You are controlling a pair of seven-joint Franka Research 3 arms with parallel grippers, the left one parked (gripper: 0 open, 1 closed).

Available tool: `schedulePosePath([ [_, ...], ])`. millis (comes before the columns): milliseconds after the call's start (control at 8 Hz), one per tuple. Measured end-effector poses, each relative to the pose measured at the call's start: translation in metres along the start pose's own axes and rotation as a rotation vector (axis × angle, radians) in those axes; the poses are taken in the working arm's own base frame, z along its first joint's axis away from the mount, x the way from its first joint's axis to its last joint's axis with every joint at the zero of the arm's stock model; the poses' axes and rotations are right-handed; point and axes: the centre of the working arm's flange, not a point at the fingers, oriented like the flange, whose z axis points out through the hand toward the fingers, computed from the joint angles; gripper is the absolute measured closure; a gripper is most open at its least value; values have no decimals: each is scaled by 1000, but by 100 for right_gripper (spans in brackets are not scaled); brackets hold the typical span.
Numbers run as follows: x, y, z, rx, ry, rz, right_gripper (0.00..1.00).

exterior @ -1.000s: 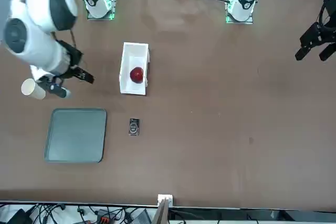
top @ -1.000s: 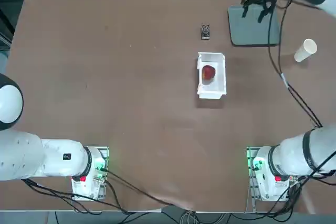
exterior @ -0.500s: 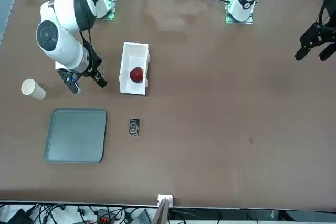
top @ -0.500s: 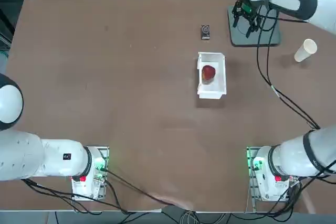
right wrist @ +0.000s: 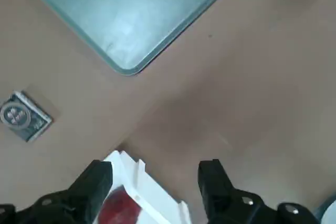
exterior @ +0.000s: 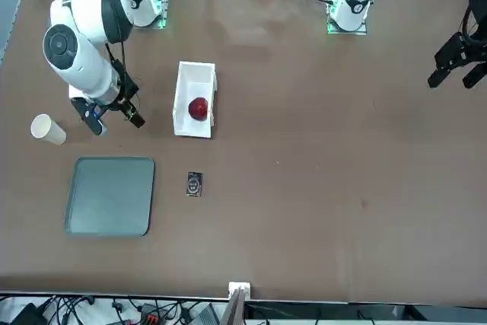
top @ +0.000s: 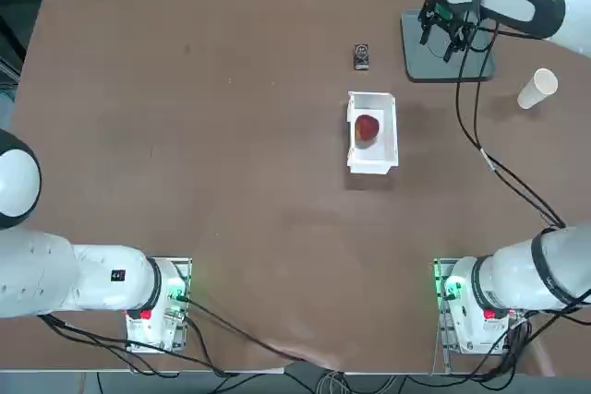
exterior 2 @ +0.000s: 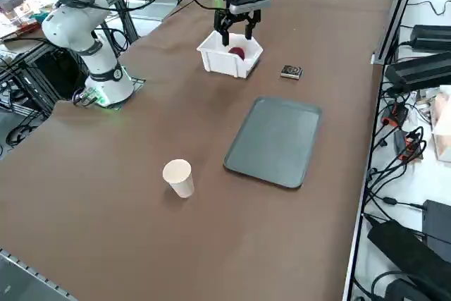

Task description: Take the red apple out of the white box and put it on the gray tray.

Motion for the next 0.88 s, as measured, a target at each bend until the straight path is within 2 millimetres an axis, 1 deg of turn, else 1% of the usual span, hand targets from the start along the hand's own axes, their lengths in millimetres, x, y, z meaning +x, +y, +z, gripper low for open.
schedulePosePath([
  [125, -3, -2, 0, 0, 1, 80, 0],
  [250, -11, -7, 0, 6, 5, 177, 0],
  [375, -27, -17, 1, 17, 10, 288, 0],
  [500, -47, -29, 7, 30, 13, 398, 0],
  [625, -65, -41, 18, 43, 12, 492, 0],
  [875, -88, -57, 57, 51, -2, 628, 0],
])
